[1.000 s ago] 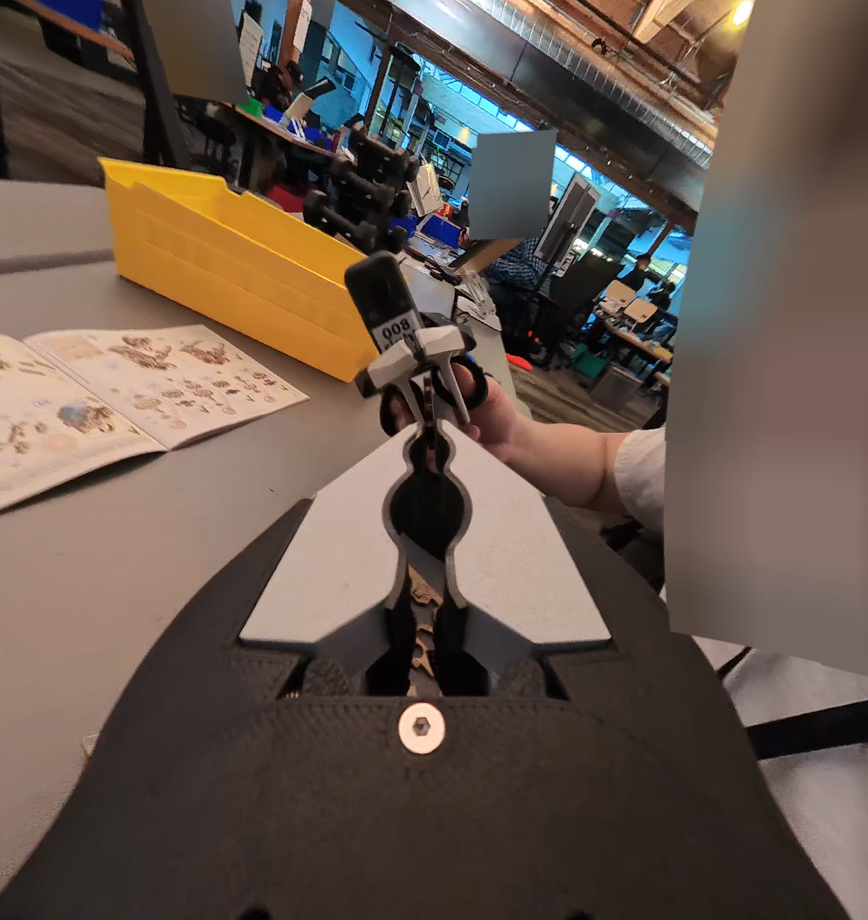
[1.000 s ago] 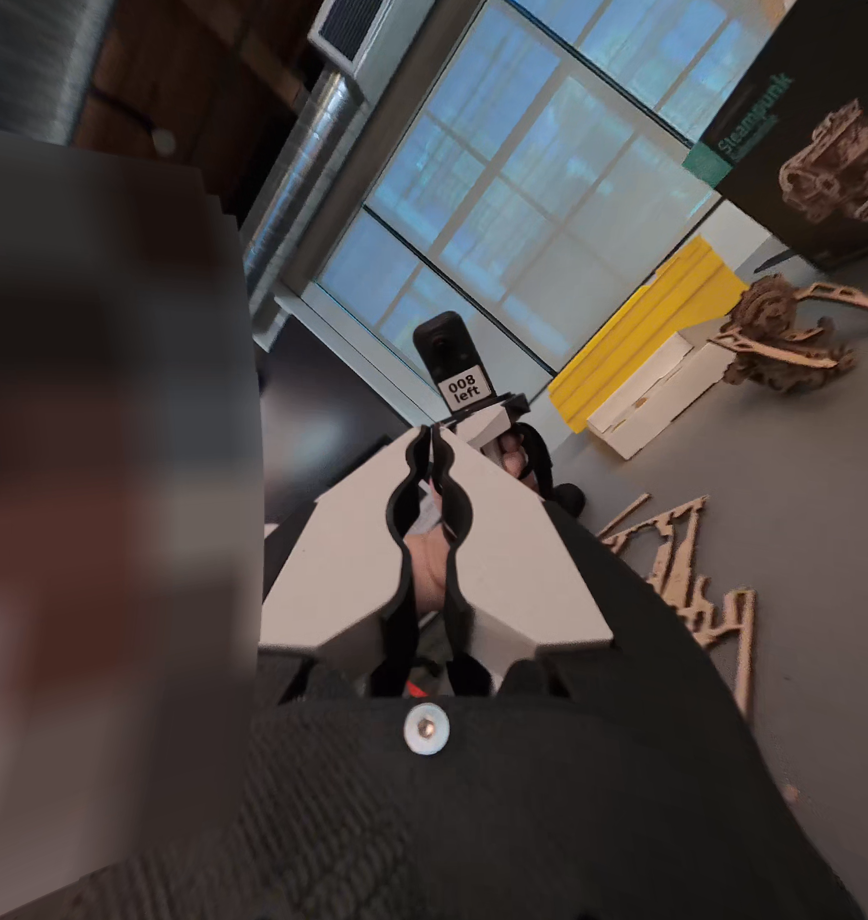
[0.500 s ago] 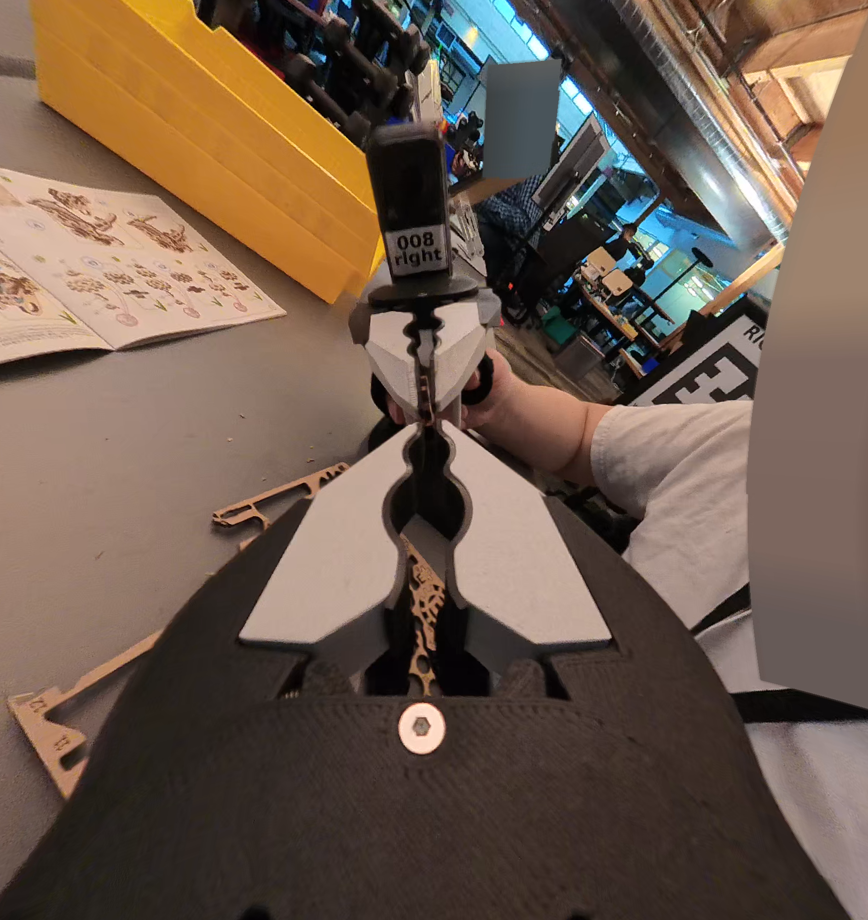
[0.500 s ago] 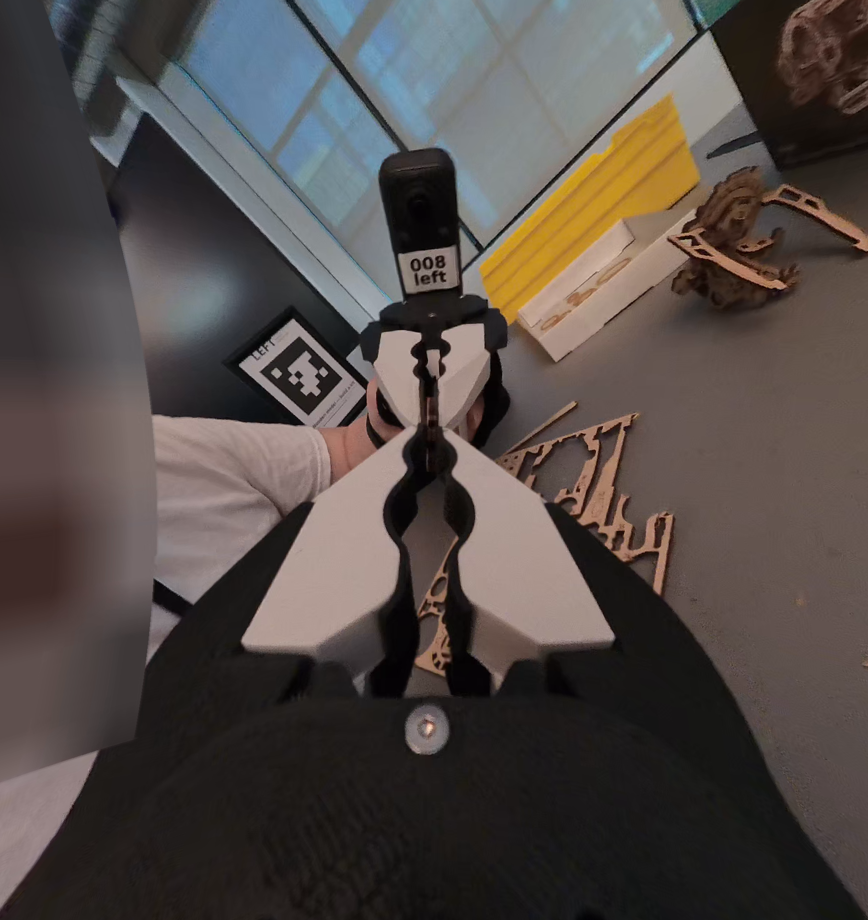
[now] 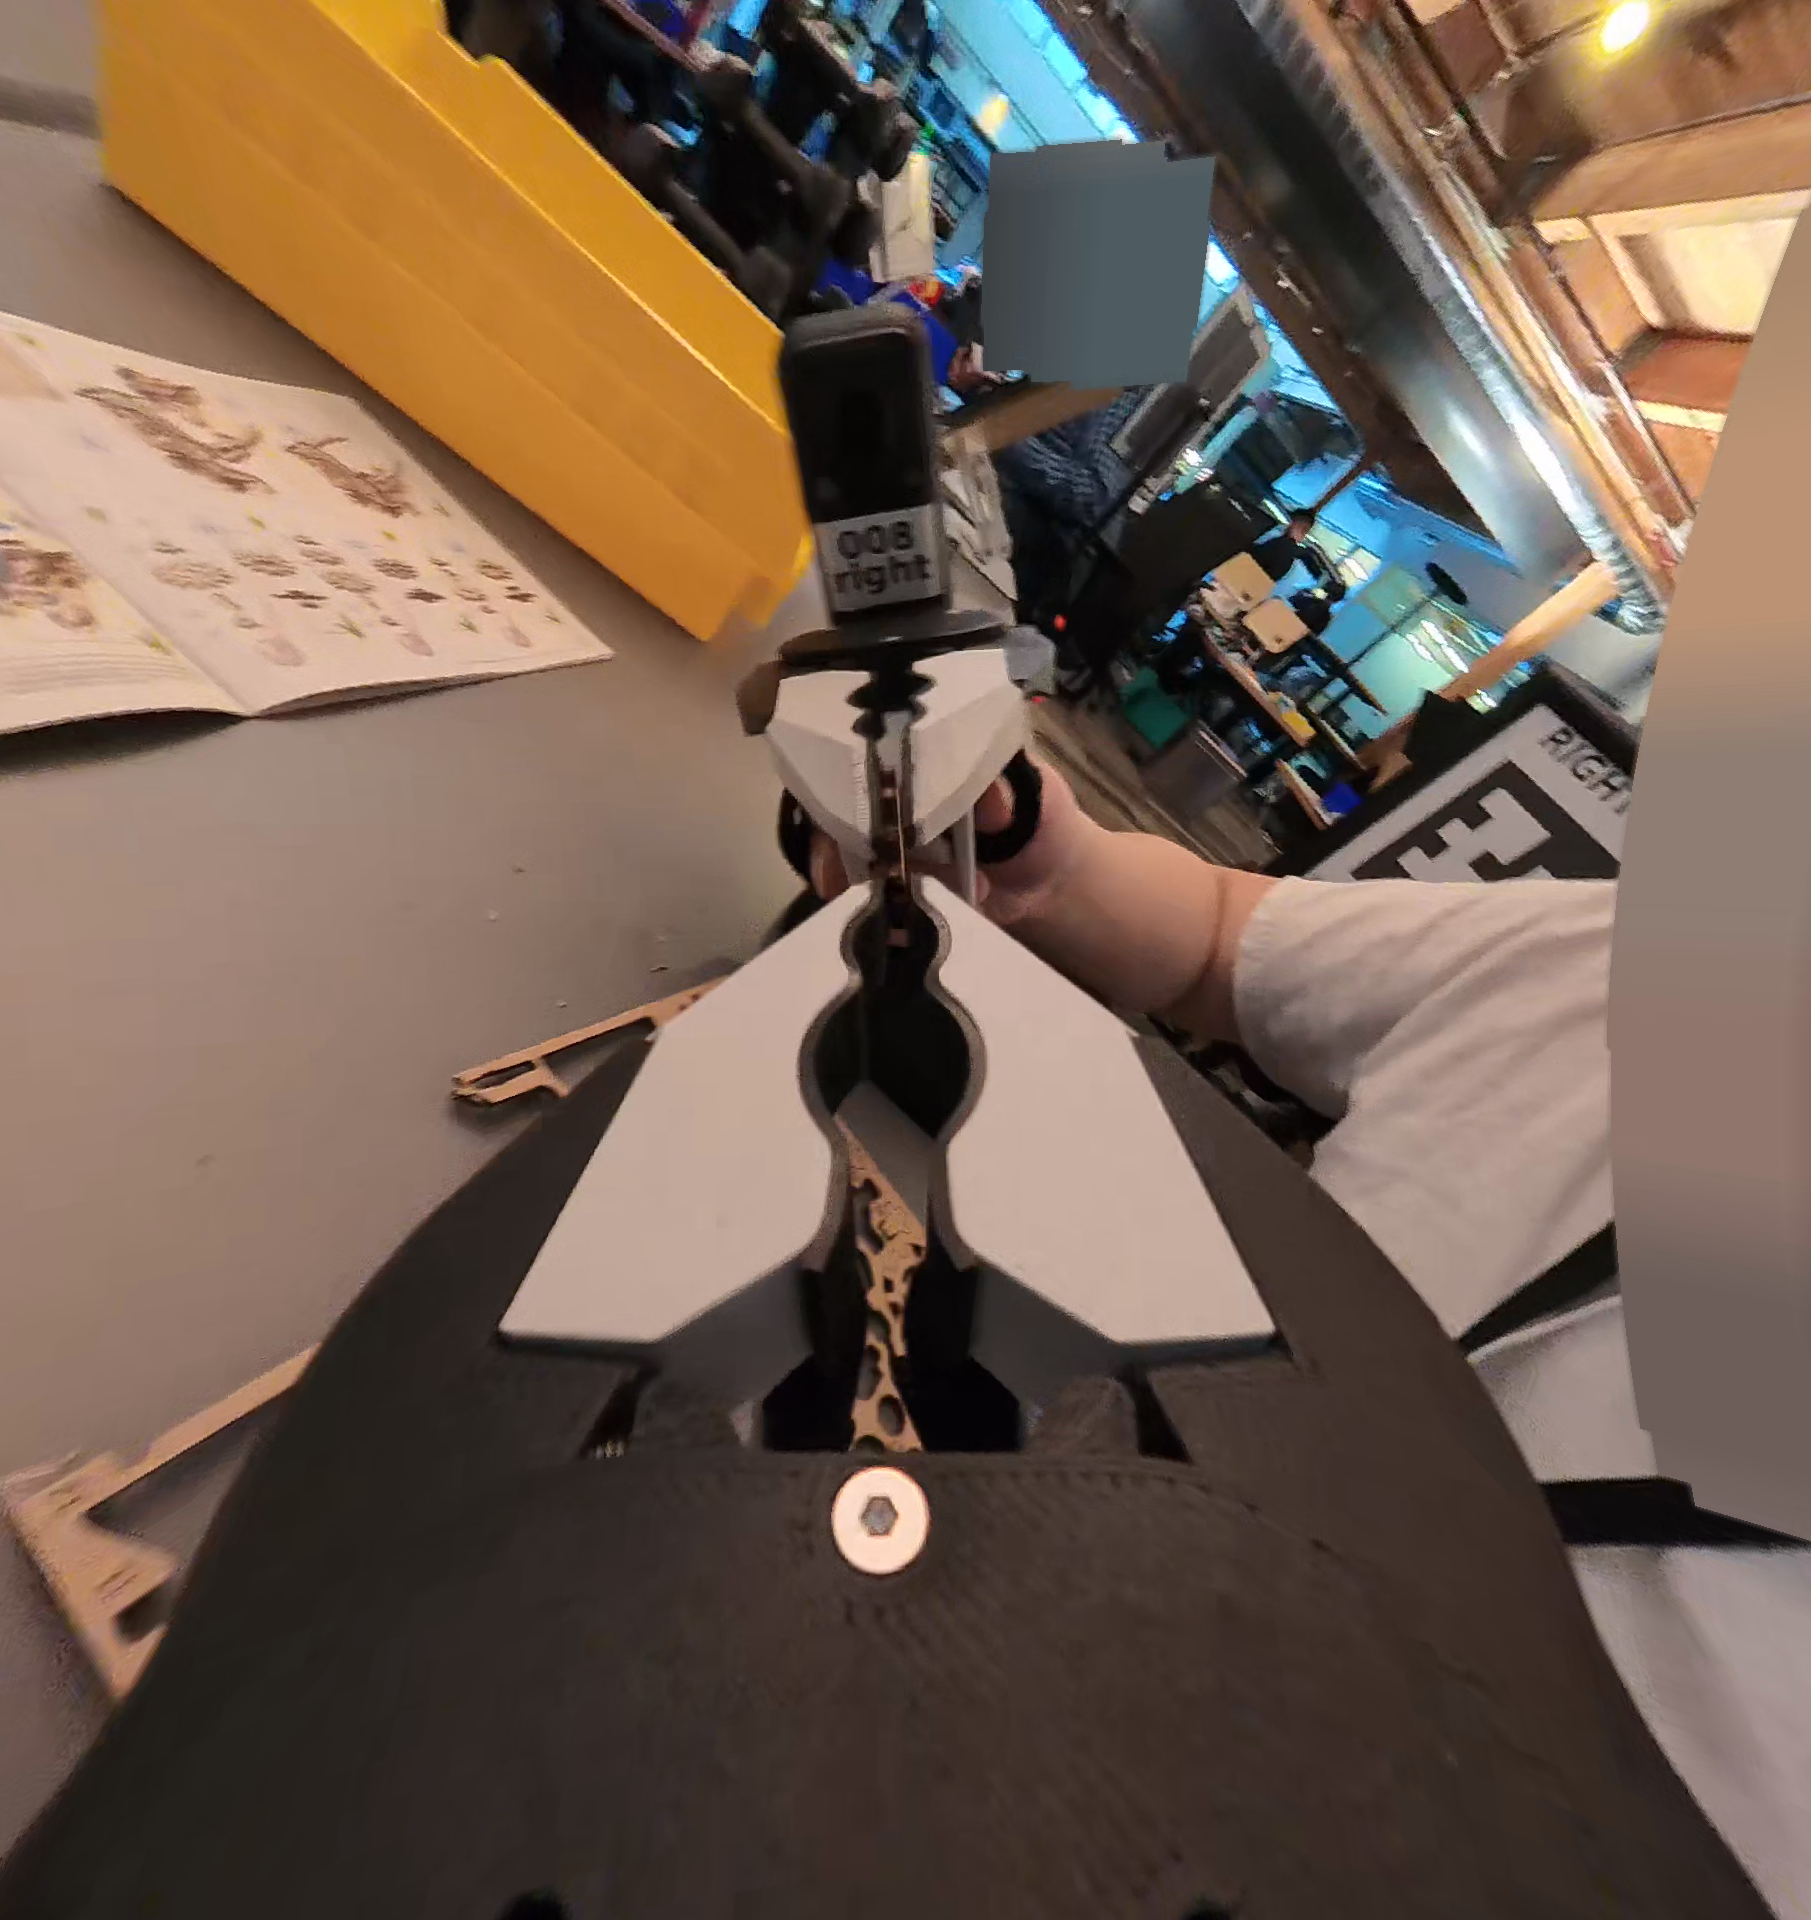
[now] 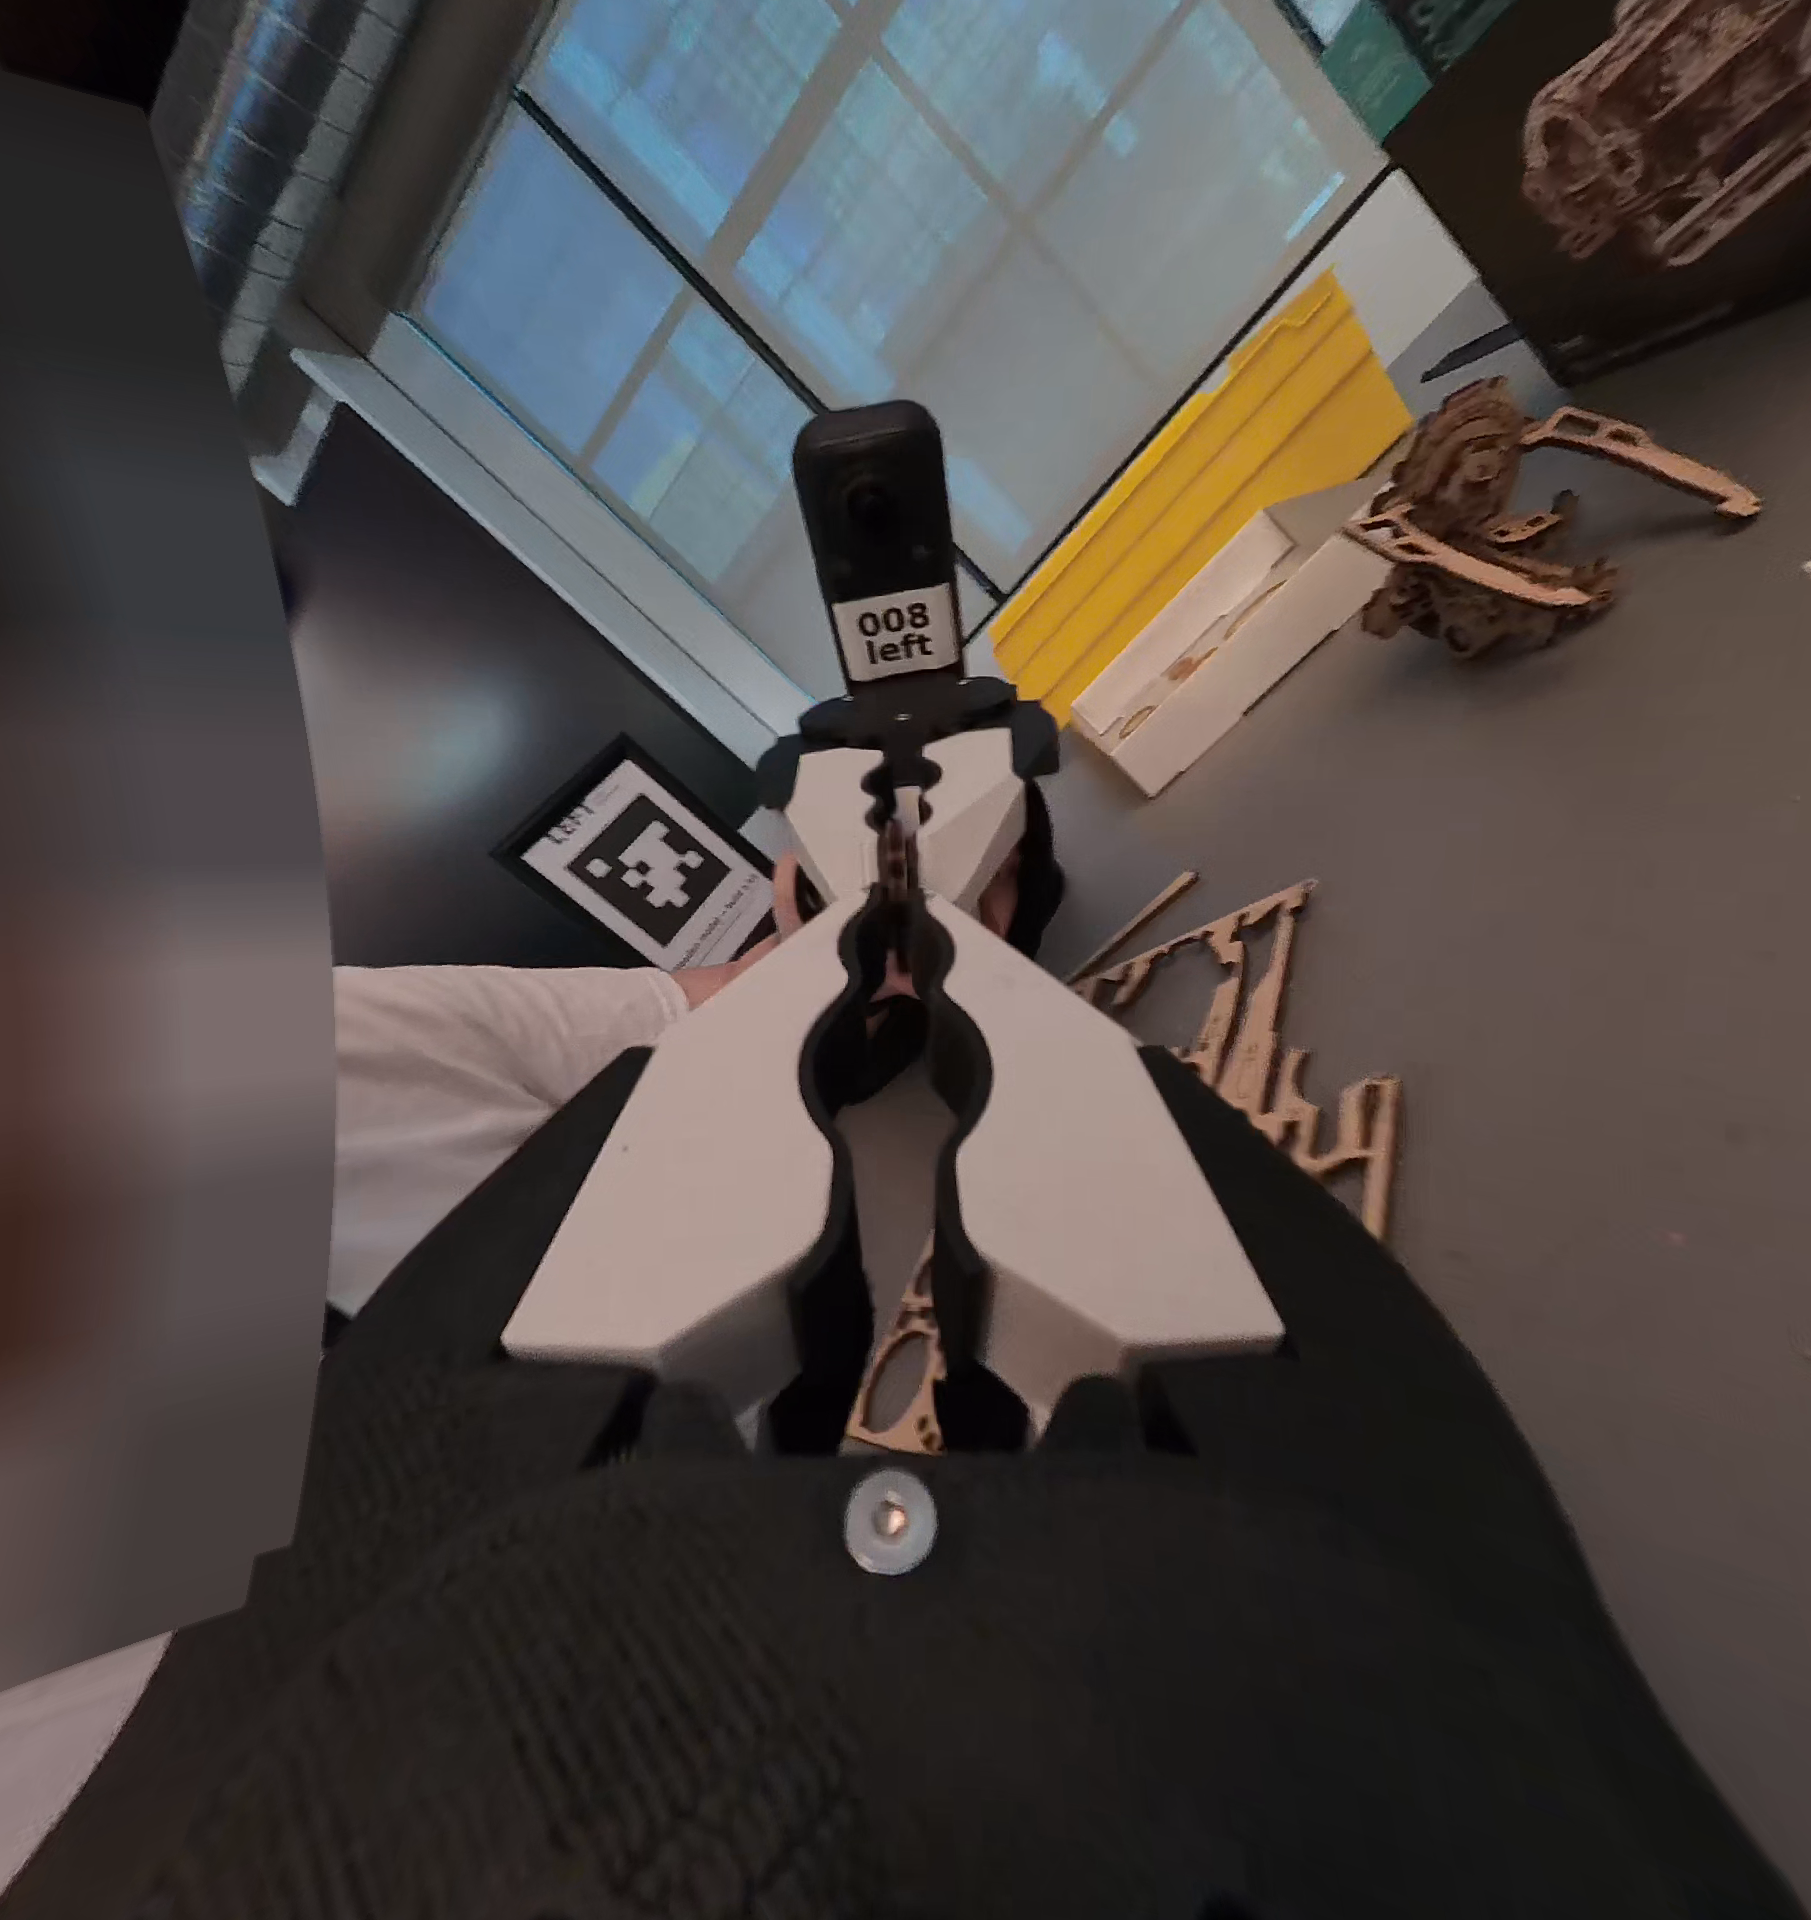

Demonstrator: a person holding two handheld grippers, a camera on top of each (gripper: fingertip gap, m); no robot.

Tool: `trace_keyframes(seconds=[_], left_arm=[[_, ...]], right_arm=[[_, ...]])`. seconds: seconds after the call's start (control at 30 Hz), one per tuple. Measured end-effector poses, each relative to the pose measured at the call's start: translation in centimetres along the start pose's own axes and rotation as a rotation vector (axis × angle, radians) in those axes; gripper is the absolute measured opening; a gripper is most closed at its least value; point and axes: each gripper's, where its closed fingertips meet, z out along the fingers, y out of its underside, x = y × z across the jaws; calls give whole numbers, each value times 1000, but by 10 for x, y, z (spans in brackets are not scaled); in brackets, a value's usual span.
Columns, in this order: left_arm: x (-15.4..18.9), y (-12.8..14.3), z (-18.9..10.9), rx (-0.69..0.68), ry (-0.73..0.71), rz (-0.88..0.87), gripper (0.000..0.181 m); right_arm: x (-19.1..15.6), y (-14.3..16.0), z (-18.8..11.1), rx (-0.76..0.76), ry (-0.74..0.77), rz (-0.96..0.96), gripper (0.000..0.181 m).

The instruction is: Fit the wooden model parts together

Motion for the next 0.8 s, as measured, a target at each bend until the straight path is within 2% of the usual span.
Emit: trace_keyframes(seconds=[0.17, 0.23, 0.33, 0.43, 0.5, 0.63, 0.8], left_arm=[[-55, 1, -26, -69, -174, -117, 0], [-72, 2, -35, -74, -195, -237, 0], [-99, 19, -43, -167, -273, -331, 1], [-123, 30, -51, -235, -406, -311, 3], [-127, 31, -55, -258, -462, -287, 16], [-121, 27, -68, -283, -555, -197, 29], [-108, 12, -88, -272, -666, -5, 30]], right_arm=[[25, -34, -33, 56, 243, -269, 6], [27, -36, -38, 38, 258, -287, 6], [30, -33, -38, 24, 252, -258, 5], [31, -24, -32, -12, 237, -243, 5], [31, -18, -29, -47, 240, -261, 6], [28, -14, -26, -80, 247, -301, 5], [26, -21, -33, -80, 262, -358, 5]])
